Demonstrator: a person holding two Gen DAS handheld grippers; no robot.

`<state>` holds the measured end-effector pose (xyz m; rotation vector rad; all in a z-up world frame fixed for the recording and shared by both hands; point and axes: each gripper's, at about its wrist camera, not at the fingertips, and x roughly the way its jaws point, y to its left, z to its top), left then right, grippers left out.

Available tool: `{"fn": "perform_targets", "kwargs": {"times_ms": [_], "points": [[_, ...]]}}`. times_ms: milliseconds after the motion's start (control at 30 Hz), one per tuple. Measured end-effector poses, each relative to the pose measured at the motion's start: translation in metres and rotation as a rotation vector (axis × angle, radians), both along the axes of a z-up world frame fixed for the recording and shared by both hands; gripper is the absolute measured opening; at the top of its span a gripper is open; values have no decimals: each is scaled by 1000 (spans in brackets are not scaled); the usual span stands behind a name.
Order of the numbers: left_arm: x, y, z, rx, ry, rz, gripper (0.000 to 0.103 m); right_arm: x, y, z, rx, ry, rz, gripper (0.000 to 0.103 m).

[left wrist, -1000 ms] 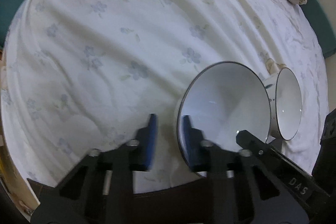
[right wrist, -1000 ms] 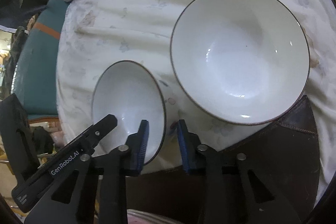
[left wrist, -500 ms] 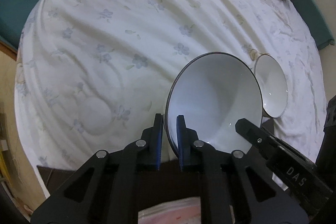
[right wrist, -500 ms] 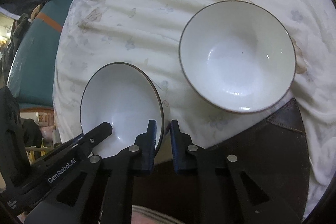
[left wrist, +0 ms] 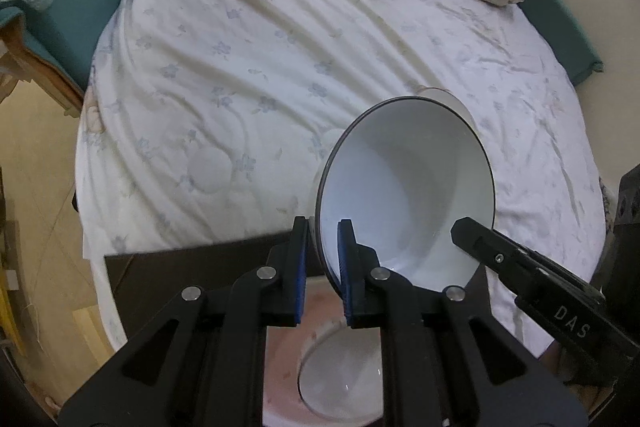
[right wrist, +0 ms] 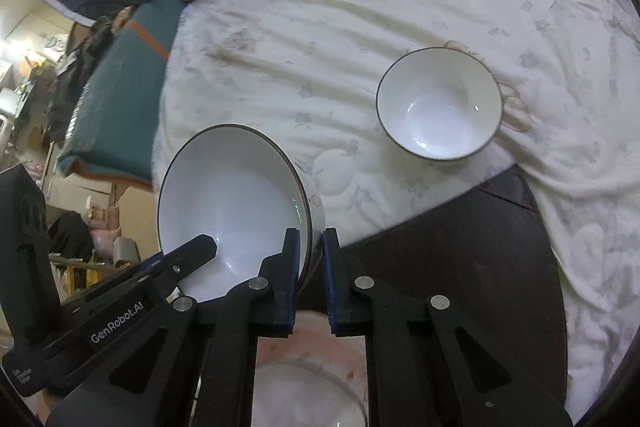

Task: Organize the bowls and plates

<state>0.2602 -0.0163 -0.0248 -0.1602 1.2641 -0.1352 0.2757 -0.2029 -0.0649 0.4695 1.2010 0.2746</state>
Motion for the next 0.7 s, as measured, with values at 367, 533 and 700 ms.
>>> {"fn": "perform_targets", "kwargs": {"times_ms": [367, 533, 700], "points": [[-70, -3, 29, 29, -40, -40, 13, -65, -4, 31, 30, -35, 49, 13], [-99, 1, 23, 23, -33, -45, 13, -96, -4, 29, 50, -35, 78, 13], [-123, 8, 7, 3, -8, -44, 14, -120, -5, 17, 91, -17, 107, 13]]}}
